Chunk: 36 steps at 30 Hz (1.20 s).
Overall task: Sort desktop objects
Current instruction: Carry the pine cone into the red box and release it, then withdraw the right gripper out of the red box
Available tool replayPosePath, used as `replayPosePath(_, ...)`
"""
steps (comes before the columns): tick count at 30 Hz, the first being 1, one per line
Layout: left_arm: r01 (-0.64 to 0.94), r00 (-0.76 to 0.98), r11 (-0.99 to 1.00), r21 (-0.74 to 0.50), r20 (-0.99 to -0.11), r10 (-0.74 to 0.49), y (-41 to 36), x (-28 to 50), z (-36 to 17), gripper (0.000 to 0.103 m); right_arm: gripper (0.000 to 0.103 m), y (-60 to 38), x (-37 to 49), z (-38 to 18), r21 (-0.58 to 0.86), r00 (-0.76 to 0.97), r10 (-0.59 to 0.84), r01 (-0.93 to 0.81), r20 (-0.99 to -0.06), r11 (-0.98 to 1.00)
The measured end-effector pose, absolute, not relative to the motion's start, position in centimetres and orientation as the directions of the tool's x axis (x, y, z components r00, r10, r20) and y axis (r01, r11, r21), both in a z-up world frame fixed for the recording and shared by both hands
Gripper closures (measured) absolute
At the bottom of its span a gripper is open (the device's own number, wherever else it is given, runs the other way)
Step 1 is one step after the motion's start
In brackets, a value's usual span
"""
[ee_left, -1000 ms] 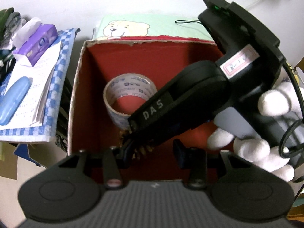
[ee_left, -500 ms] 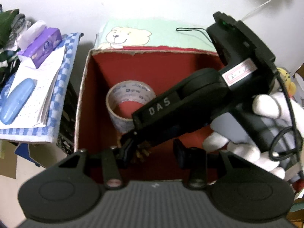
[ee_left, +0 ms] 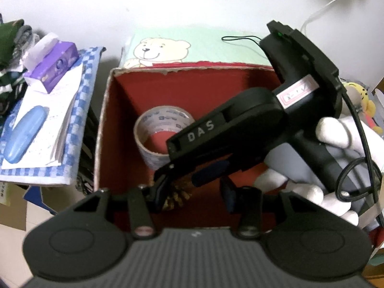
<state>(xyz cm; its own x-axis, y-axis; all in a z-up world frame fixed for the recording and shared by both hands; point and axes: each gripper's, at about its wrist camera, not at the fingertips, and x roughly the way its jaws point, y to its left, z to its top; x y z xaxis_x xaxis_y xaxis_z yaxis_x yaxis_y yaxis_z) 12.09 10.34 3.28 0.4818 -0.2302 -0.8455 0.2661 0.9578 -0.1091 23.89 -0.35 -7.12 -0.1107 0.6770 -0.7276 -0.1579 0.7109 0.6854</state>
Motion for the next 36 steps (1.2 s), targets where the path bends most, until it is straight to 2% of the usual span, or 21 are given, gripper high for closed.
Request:
replayPosePath(11,0.269,0.486,0.954,-0.134,-0.836,-0.255,10.5,11.8,3.6,0.056,0.037,-0.2,24.0,-7.0,0.706,-0.093,0.701,-0.150,-0.707,0.692)
replayPosePath(18,0.281,0.473,0.943,-0.179,-0.829,-0.299,10.3,12.2,3.5,0.056,0.035,-0.7,24.2,-6.9,0.774,-0.085,0.771,-0.141,-0.631,0.618)
replayPosePath(19,0.277,0.471,0.944,-0.178,-0.831,-0.295,10.2,12.5,3.4,0.056,0.036,-1.8,24.3,-6.9,0.825,-0.048,0.826,-0.110,-0.562,0.555)
replayPosePath(20,0.274,0.471,0.946,-0.175,-0.833,-0.291,10.0,12.6,3.2,0.056,0.038,-2.6,24.3,-7.0,0.833,-0.012,0.835,-0.085,-0.549,0.547)
replayPosePath(22,0.269,0.463,0.946,-0.178,-0.838,-0.289,9.8,13.0,3.0,0.057,0.044,-3.3,24.2,-6.9,0.829,0.023,0.832,-0.068,-0.555,0.555)
replayPosePath(24,0.273,0.462,0.946,-0.173,-0.839,-0.287,9.5,13.1,2.9,0.057,0.053,-4.6,24.0,-6.1,0.806,0.095,0.809,-0.077,-0.580,0.587)
replayPosePath(26,0.282,0.477,0.949,-0.141,-0.837,-0.266,9.0,12.9,3.0,0.056,0.057,-5.5,23.2,-4.7,0.756,0.179,0.764,-0.124,-0.621,0.643)
replayPosePath(29,0.290,0.499,0.951,-0.108,-0.831,-0.246,8.5,12.6,3.2,0.052,0.059,-7.7,20.9,-2.5,0.647,0.341,0.670,-0.195,-0.660,0.737)
replayPosePath(32,0.290,0.526,0.953,-0.092,-0.816,-0.238,8.3,12.1,3.7,0.049,0.062,-8.6,20.0,-1.8,0.618,0.404,0.642,-0.207,-0.652,0.758)
replayPosePath(35,0.291,0.561,0.952,-0.092,-0.790,-0.248,8.5,11.3,4.7,0.042,0.064,-11.0,17.2,0.1,0.549,0.512,0.603,-0.273,-0.612,0.790)
replayPosePath(36,0.292,0.573,0.952,-0.088,-0.781,-0.249,8.4,11.0,5.1,0.041,0.064,-11.6,15.2,1.5,0.510,0.574,0.590,-0.317,-0.568,0.800)
